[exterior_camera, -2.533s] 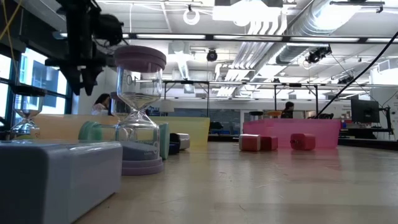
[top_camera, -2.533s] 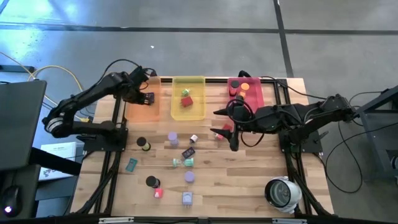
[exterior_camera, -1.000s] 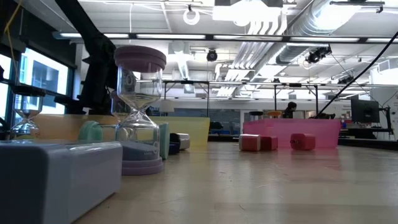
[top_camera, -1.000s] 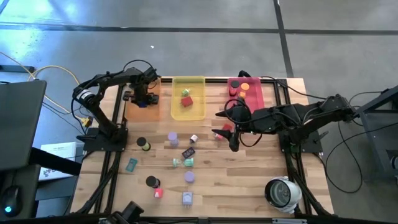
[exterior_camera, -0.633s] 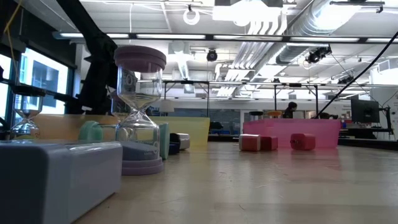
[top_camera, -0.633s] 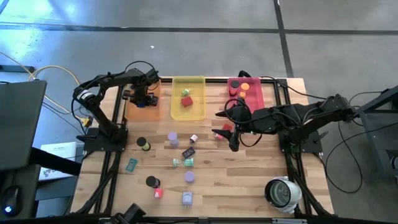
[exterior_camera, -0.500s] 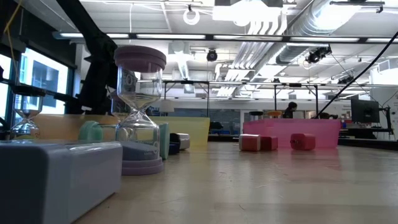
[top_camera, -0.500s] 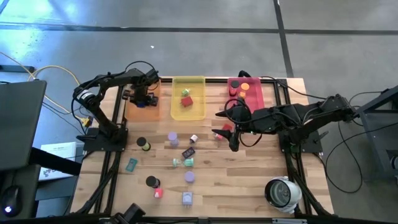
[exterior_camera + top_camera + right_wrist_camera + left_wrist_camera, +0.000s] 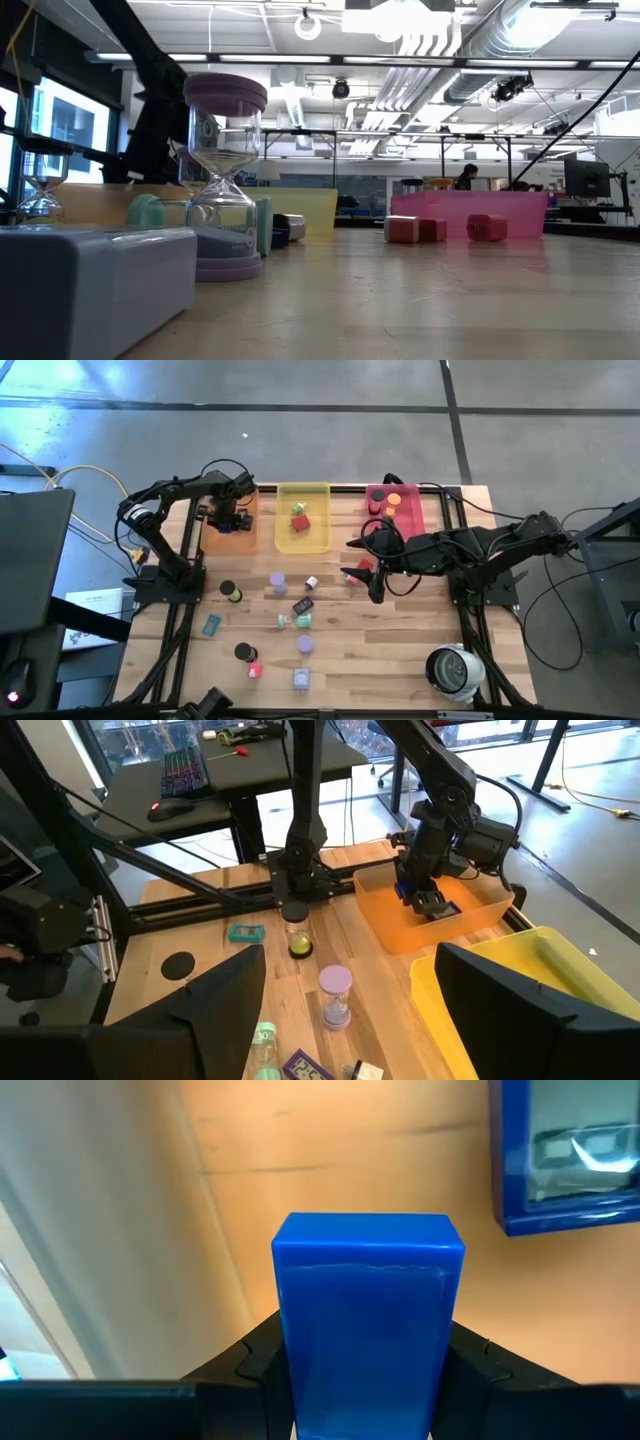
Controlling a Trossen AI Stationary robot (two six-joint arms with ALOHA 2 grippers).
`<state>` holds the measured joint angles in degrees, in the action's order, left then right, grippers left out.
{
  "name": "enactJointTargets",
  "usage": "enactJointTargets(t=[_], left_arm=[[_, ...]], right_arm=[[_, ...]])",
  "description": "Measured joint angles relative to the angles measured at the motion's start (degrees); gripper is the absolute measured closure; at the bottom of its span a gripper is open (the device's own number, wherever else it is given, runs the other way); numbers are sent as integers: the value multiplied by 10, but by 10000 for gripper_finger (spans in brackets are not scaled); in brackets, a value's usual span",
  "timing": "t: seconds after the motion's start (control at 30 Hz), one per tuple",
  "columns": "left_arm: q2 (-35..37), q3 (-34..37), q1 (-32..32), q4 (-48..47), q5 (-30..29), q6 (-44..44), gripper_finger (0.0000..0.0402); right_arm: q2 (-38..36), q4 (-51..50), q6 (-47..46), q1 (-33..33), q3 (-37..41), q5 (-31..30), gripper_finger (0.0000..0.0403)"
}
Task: Pick & Place Office items
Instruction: Put the right blue digital clock into the orange bin, then put the green sand timer into the pink bin
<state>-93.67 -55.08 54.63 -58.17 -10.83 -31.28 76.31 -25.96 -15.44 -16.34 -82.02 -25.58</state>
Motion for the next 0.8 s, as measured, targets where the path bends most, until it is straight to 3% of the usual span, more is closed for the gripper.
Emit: enactJointTargets(t=[0.2, 0.57, 0.8], left_arm=[[0, 10, 0, 1, -3, 13, 239], [0, 16, 0, -9, 2, 39, 134], [3, 8, 0, -58, 6, 49, 121]], right_arm=[[9, 1, -13, 0, 0, 0, 121], [21, 24, -13, 0, 1, 9, 121], [21, 36, -13, 0, 1, 9, 121]])
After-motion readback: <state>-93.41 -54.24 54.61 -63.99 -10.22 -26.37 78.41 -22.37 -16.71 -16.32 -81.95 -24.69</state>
